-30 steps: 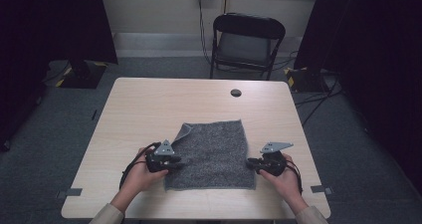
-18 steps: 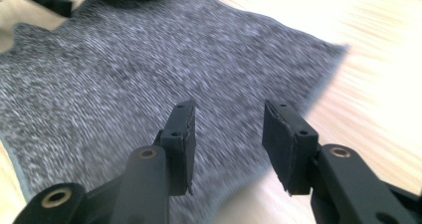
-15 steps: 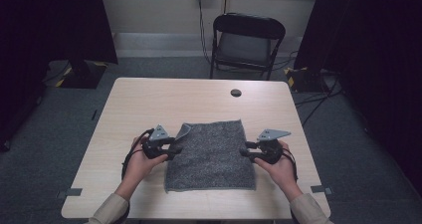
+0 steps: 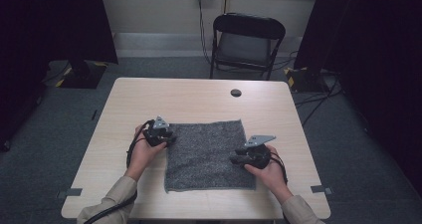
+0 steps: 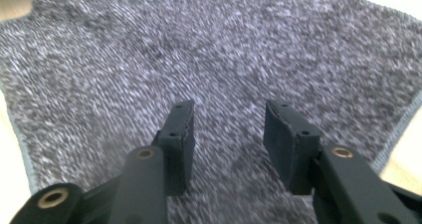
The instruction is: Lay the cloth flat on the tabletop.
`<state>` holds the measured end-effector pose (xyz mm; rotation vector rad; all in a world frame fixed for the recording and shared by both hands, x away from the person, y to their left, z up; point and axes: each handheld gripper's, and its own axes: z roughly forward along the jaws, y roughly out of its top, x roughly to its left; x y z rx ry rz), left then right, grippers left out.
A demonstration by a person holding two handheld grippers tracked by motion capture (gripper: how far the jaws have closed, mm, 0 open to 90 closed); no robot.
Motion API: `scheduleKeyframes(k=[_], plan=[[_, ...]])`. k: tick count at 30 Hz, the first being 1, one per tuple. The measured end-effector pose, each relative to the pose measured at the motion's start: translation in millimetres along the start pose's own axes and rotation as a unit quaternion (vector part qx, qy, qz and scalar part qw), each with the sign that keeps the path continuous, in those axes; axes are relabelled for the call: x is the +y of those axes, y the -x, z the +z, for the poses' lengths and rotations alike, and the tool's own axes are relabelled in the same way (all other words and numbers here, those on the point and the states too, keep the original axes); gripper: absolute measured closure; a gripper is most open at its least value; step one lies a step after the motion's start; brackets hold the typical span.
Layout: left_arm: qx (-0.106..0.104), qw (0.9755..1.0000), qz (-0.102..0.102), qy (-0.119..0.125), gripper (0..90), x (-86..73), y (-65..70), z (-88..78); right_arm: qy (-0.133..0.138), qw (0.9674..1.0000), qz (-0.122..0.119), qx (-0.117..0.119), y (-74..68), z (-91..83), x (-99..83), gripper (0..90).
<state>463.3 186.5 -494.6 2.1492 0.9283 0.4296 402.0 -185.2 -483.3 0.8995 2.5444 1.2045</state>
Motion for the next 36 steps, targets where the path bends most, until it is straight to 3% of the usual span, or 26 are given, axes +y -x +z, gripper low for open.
scheduleKeyframes(k=[5, 9, 13, 14, 17, 18, 19, 21, 23, 30, 36], plan=[[0.017, 0.9999, 0.004, 0.002, 61.5, 8.4, -7.3, 10.5, -0.020, 0.9996, -0.008, -0.017, 2.8, 3.6, -7.9, 49.1], [0.023, 0.9997, 0.008, -0.001, 59.4, 14.8, -11.1, 16.6, -0.015, 0.9997, -0.006, -0.019, 5.9, 6.8, -7.5, 47.0], [0.030, 0.9996, -0.003, -0.002, 54.7, 20.2, -16.1, 22.5, -0.020, 0.9992, -0.007, -0.033, 11.5, 12.7, -2.1, 38.3], [0.029, 0.9996, -0.004, 0.002, 48.6, 20.2, -16.5, 22.6, -0.019, 0.9993, 0.003, -0.032, 13.1, 13.1, -0.6, 33.2], [0.003, 0.9989, -0.038, 0.028, 41.4, 18.2, -14.1, 18.5, -0.010, 0.9993, 0.000, -0.035, 12.7, 10.3, -0.3, 30.4], [-0.006, 0.9988, -0.041, 0.027, 34.7, 17.6, -12.3, 15.9, -0.003, 0.9995, 0.000, -0.032, 11.7, 6.0, -0.7, 28.4], [-0.015, 0.9985, -0.043, 0.030, 33.3, 16.7, -9.9, 13.4, -0.003, 0.9994, 0.004, -0.034, 11.2, 3.7, -0.9, 26.4], [-0.026, 0.9985, -0.036, 0.032, 30.8, 14.8, -5.8, 7.4, -0.003, 0.9993, 0.009, -0.035, 10.9, 1.9, -1.2, 24.6], [-0.043, 0.9971, -0.048, 0.041, 27.6, 11.7, 0.1, -1.9, 0.005, 0.9993, 0.018, -0.033, 8.9, -5.0, -2.2, 24.1], [-0.059, 0.9963, -0.041, 0.047, 21.3, 5.8, 14.7, -19.1, 0.020, 0.9995, 0.022, -0.013, -2.2, -17.5, -3.9, 19.3], [-0.073, 0.9956, -0.039, 0.044, 17.2, -0.8, 24.9, -28.9, 0.017, 0.9996, 0.023, -0.005, -12.4, -18.0, -5.6, 18.4]])
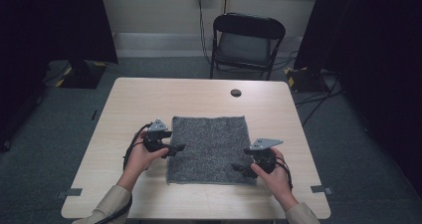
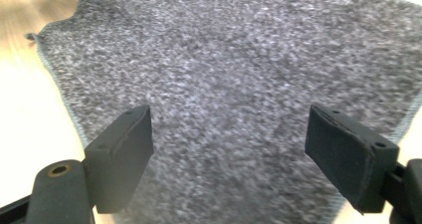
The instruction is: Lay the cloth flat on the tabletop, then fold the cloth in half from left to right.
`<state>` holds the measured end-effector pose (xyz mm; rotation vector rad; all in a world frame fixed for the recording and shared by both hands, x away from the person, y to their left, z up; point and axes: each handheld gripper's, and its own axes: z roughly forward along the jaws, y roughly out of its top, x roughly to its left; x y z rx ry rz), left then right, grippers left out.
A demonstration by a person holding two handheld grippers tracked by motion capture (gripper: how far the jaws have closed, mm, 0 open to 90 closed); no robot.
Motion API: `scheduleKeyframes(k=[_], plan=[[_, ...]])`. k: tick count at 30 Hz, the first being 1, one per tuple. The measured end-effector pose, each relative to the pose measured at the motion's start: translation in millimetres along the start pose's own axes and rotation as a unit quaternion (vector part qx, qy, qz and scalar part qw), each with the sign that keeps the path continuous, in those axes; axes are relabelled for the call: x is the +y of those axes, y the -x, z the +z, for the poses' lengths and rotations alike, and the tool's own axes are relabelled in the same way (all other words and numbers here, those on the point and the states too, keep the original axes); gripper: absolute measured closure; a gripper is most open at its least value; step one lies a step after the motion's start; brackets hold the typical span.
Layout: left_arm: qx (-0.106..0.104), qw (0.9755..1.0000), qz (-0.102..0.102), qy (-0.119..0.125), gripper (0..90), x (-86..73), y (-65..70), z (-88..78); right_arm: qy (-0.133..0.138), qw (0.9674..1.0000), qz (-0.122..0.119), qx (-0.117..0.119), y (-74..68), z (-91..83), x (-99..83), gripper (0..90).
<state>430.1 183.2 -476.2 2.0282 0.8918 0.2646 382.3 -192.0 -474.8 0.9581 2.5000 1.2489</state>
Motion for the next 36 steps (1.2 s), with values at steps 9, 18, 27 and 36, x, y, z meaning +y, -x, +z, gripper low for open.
scheduleKeyframes(k=[9, 18, 27, 36], plan=[[0.002, 0.9999, -0.008, -0.010, 16.7, -7.8, -1.7, -9.0, 0.000, 0.9999, -0.007, 0.014, -15.1, 6.4, 1.6, 18.5], [0.004, 0.9999, -0.001, -0.011, 16.8, -8.4, -1.3, -14.2, -0.009, 0.9991, -0.025, 0.034, -31.2, 21.3, 8.8, 18.8], [0.016, 0.9997, -0.008, -0.017, 16.9, -11.7, -10.9, -17.1, -0.008, 0.9973, -0.048, 0.054, -53.6, 36.9, 21.9, 20.2], [0.019, 0.9994, -0.017, -0.023, 17.1, -16.1, -18.0, -12.9, -0.011, 0.9952, -0.066, 0.071, -74.6, 52.5, 32.3, 25.1]])
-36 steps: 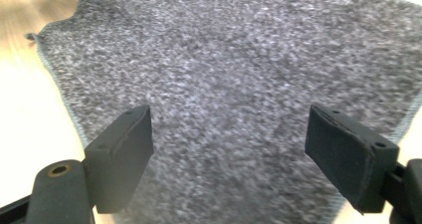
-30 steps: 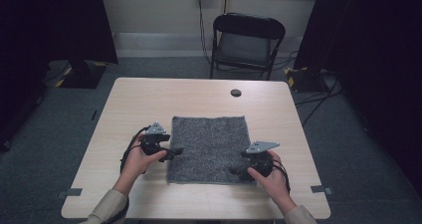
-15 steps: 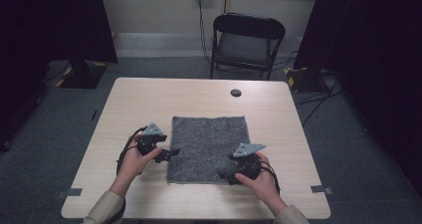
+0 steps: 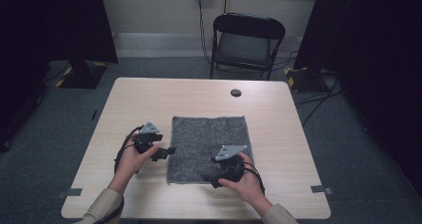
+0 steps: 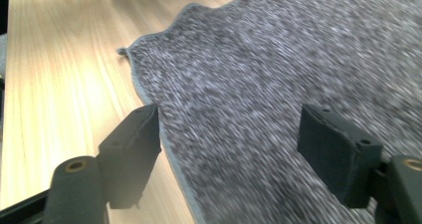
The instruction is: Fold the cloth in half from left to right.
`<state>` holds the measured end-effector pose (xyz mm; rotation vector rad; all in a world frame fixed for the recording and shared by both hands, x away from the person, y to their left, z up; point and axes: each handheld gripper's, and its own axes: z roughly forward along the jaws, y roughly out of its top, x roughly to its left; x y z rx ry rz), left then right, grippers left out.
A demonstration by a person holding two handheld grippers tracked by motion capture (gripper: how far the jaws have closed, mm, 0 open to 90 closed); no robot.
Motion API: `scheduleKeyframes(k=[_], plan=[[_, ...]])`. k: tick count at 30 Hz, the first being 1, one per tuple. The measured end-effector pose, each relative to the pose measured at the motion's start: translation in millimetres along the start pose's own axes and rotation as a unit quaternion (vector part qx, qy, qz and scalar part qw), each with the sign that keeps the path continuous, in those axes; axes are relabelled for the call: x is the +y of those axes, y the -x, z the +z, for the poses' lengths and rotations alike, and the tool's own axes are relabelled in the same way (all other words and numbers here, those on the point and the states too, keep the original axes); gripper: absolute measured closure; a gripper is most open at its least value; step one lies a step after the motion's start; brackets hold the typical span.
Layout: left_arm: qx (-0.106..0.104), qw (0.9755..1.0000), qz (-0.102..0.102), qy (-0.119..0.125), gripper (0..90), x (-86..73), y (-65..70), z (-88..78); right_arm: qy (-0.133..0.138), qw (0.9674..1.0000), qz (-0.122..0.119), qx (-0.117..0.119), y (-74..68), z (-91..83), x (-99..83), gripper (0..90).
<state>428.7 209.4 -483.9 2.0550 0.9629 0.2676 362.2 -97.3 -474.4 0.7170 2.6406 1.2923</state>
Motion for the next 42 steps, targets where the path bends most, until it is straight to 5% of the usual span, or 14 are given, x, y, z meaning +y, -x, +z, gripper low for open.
scheduleKeyframes(k=[6, 14, 16, 20, 31, 42], plan=[[0.000, 1.0000, -0.001, -0.002, 17.1, -1.3, -3.7, 2.9, 0.001, 0.9999, 0.000, 0.016, -13.4, 16.8, 5.9, 26.4], [0.007, 1.0000, -0.006, 0.002, 17.2, 0.8, -12.5, 5.9, -0.004, 0.9990, -0.033, 0.030, -36.7, 36.4, 14.5, 36.9], [0.007, 0.9999, -0.009, 0.003, 17.2, 0.5, -12.8, 6.5, -0.012, 0.9977, -0.046, 0.048, -43.0, 43.8, 17.3, 46.2], [0.007, 1.0000, -0.007, 0.000, 17.2, -0.8, -12.8, 7.1, -0.025, 0.9966, -0.068, 0.039, -48.0, 52.7, 17.9, 50.6], [0.011, 0.9999, -0.002, 0.001, 17.2, -2.7, -14.7, 2.6, -0.021, 0.9961, -0.083, 0.020, -52.4, 53.7, 8.7, 64.7], [0.030, 0.9995, -0.006, -0.002, 18.0, -1.6, -16.8, 3.3, -0.020, 0.9951, -0.092, 0.031, -79.0, 50.9, 3.1, 65.5]])
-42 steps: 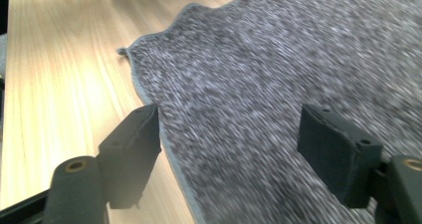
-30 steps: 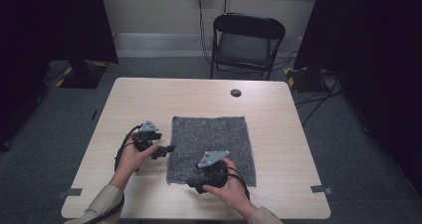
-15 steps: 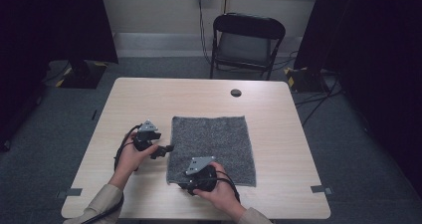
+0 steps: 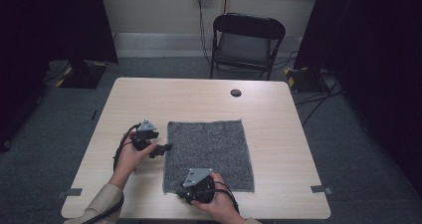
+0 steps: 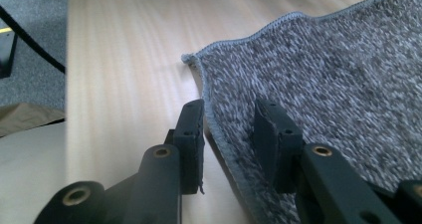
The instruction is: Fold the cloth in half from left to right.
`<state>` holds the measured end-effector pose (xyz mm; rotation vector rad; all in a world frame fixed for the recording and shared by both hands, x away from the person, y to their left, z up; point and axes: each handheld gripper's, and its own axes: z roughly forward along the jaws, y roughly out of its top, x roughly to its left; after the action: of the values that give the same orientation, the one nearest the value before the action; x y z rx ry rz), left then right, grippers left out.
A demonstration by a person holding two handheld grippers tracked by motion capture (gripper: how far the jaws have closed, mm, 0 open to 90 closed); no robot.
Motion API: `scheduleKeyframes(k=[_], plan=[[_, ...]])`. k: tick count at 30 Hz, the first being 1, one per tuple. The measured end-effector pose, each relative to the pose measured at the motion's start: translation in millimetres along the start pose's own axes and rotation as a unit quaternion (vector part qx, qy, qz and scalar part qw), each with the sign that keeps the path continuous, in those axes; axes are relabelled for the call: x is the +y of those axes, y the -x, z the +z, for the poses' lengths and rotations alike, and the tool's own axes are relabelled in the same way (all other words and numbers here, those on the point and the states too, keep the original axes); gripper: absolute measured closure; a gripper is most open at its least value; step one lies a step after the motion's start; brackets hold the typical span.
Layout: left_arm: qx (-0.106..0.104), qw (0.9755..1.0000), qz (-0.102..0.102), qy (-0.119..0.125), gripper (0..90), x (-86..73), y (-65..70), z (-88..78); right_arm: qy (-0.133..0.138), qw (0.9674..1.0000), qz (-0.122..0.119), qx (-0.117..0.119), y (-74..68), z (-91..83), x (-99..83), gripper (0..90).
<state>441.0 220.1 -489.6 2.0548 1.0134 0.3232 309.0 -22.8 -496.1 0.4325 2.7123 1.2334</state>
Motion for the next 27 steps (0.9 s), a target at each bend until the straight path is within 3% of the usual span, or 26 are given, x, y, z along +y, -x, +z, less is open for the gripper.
scheduleKeyframes(k=[8, 9, 14, 18, 23, 27], plan=[[0.003, 1.0000, 0.007, -0.003, 18.1, 0.6, -0.5, 1.5, 0.005, 0.9997, -0.002, 0.025, -14.5, 1.1, 0.8, 65.7], [0.004, 1.0000, 0.008, -0.001, 18.1, 0.7, -1.4, 2.0, 0.017, 0.9994, 0.002, 0.031, -17.1, 1.5, 3.0, 64.6], [0.009, 0.9999, 0.002, -0.009, 18.1, 0.5, -7.0, 6.1, 0.027, 0.9989, -0.005, 0.037, -21.0, 5.1, 11.0, 62.8], [0.009, 0.9998, 0.014, -0.013, 17.6, 2.4, -7.9, 9.8, 0.034, 0.9981, -0.007, 0.051, -22.6, 13.5, 16.7, 63.5], [0.024, 0.9995, 0.019, -0.009, 17.5, 5.2, -10.2, 14.7, 0.013, 0.9988, -0.021, 0.043, -23.2, 21.4, 15.7, 65.6], [0.031, 0.9993, 0.018, -0.010, 17.4, 4.7, -13.8, 19.3, 0.011, 0.9988, -0.031, 0.037, -23.8, 22.3, 16.8, 74.4]])
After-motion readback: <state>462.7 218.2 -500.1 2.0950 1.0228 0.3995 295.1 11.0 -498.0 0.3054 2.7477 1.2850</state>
